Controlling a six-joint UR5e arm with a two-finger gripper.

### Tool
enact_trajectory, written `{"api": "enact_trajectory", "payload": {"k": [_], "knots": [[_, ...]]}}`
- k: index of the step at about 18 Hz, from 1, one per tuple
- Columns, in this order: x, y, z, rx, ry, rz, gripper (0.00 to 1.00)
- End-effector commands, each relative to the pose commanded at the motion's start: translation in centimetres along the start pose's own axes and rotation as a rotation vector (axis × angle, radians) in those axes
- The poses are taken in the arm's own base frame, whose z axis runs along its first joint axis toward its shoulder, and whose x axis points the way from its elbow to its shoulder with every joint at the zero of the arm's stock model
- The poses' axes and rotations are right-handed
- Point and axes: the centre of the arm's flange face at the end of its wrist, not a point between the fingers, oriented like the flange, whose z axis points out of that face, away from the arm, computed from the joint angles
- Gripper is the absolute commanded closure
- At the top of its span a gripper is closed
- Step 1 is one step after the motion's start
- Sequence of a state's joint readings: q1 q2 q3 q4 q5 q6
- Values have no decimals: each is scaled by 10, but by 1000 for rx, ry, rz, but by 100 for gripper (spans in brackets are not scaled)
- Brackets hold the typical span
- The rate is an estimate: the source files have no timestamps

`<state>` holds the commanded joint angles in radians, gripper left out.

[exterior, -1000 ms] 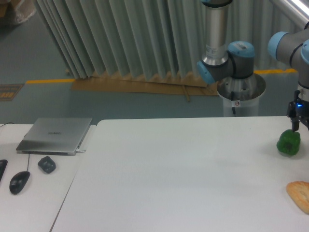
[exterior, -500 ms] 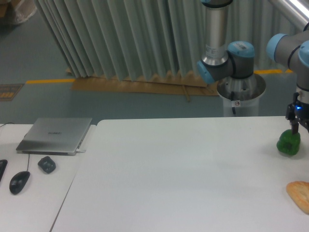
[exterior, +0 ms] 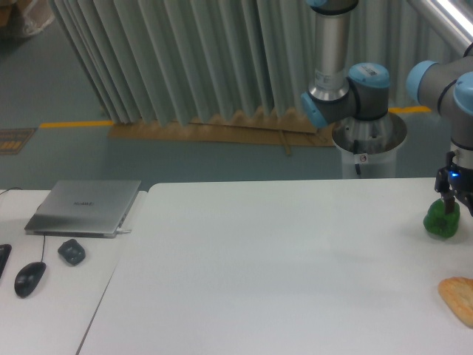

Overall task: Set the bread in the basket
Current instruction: 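Open the gripper and lift it off the green bell pepper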

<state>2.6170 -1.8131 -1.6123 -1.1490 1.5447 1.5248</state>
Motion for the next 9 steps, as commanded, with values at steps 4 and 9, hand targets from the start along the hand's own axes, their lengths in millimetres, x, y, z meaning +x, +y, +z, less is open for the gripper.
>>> {"api": "enact_trajectory", "payload": {"k": [4, 9], "knots": [[-12, 6, 17, -69, -16, -2, 0], [-21, -8, 31, -87, -53, -29, 0]]}}
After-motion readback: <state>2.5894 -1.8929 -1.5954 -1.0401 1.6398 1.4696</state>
